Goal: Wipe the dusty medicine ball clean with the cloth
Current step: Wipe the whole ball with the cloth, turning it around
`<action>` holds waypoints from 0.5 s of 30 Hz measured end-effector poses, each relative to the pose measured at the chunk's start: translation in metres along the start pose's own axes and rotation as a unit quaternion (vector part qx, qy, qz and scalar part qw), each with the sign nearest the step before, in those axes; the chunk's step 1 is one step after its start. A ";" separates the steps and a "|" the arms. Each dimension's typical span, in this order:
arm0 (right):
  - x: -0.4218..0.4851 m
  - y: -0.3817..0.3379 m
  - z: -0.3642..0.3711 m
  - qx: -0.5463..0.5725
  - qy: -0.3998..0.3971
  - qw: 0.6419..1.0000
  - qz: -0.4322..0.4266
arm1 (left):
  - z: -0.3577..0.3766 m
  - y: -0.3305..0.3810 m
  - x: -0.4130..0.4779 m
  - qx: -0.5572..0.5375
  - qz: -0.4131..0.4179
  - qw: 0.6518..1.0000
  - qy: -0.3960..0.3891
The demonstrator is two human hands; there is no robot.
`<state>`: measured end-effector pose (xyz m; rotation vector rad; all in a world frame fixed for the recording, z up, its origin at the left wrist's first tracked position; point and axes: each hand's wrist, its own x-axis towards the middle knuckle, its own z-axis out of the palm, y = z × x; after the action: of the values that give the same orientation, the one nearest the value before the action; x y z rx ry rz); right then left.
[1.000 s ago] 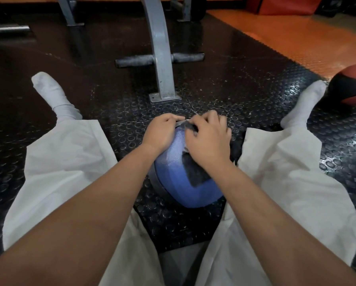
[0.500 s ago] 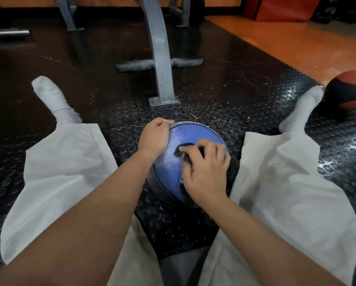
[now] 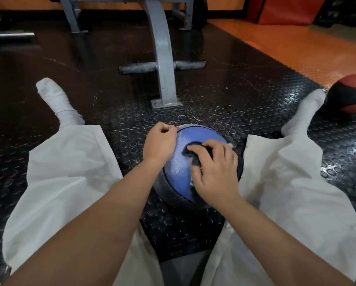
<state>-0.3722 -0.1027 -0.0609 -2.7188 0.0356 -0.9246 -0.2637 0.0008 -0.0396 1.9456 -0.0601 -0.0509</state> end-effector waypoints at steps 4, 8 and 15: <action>0.044 0.001 -0.002 -0.014 -0.041 0.995 0.094 | 0.002 0.001 -0.006 0.006 -0.001 1.000 0.019; 0.069 -0.001 0.007 -0.016 -0.071 0.984 0.165 | 0.002 0.001 -0.003 0.012 -0.037 0.998 0.045; 0.007 -0.002 0.004 0.005 -0.015 0.997 -0.078 | -0.010 -0.014 0.011 -0.007 0.057 0.998 0.001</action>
<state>-0.3646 -0.1005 -0.0593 -2.7576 -0.1897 -0.9232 -0.2518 0.0147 -0.0487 1.9238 -0.1679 0.0266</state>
